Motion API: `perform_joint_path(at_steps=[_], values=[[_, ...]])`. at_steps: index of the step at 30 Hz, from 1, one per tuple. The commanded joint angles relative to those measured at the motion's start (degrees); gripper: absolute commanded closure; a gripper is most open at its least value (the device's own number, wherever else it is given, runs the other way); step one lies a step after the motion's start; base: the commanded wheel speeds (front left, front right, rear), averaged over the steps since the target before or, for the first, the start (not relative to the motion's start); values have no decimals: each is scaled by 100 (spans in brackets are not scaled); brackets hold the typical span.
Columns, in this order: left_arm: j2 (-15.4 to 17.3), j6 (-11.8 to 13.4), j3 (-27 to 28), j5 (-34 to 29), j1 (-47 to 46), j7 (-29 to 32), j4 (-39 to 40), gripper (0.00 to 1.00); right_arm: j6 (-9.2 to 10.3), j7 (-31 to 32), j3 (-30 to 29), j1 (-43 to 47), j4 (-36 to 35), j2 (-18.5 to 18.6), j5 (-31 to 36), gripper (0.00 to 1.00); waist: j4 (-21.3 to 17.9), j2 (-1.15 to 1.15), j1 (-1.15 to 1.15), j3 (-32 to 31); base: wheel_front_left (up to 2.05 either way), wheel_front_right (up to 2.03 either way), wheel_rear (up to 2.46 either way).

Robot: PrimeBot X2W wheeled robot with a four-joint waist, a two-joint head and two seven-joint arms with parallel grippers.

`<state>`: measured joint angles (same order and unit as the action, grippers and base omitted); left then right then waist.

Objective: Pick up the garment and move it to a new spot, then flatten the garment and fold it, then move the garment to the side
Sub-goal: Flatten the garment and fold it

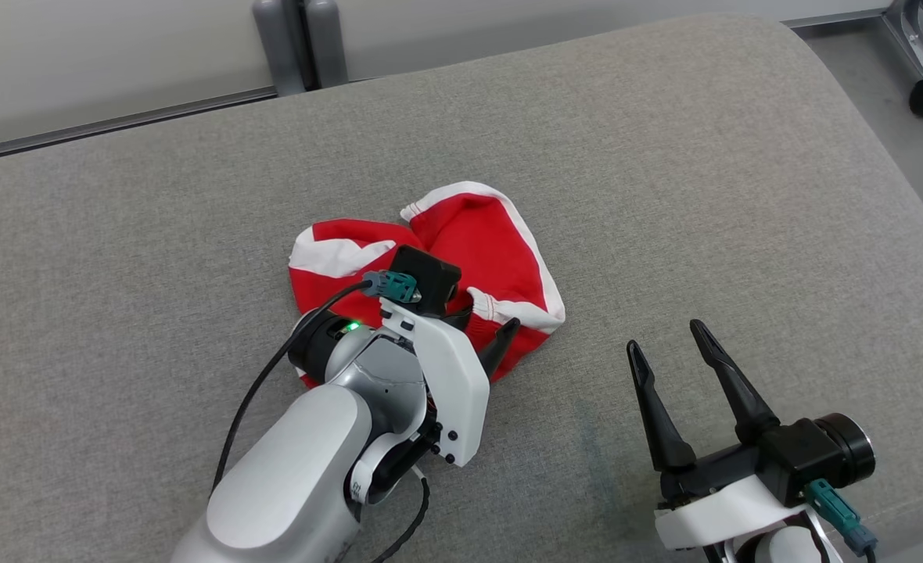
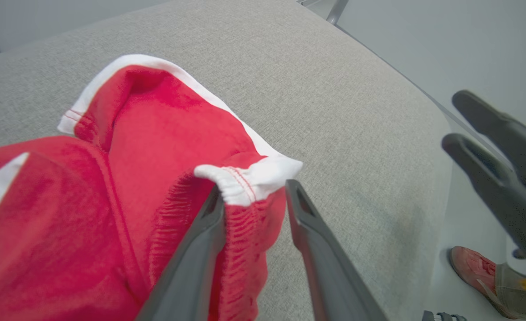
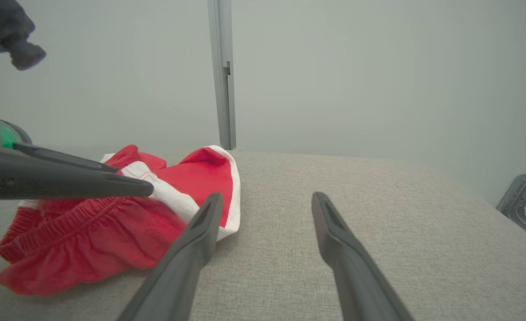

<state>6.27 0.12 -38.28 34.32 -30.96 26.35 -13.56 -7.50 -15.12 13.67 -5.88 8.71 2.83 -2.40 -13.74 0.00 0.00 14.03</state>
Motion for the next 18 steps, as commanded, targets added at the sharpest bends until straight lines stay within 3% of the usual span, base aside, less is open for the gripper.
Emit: perform_joint_path(at_steps=[1, 2, 4, 13, 18], values=[[15, -32, 17, 22, -86, -47, 49, 55, 2, -6, -4, -17, 21, 11, -10, 0, 36, 0, 0, 2, 0, 0, 0], [10, -50, 21, 36, -80, -86, 89, 66, 2, -6, 5, -18, 27, 10, -15, 0, 59, 0, 0, 2, 0, 0, 0], [-2, -102, 5, 28, -77, -191, 163, 100, 2, -6, 8, -21, 28, 11, -23, 0, 112, 0, 0, 1, 0, 0, 0], [29, -421, -29, 351, 392, -645, 742, 100, 2, -6, -103, 45, 56, 11, 48, 0, 548, 0, 0, -74, 0, 0, 0], [550, -413, -35, 560, 1170, -544, 1320, 100, 2, -6, -364, 120, 53, 12, 160, 0, 1101, 0, 0, -124, 0, 0, 0]])
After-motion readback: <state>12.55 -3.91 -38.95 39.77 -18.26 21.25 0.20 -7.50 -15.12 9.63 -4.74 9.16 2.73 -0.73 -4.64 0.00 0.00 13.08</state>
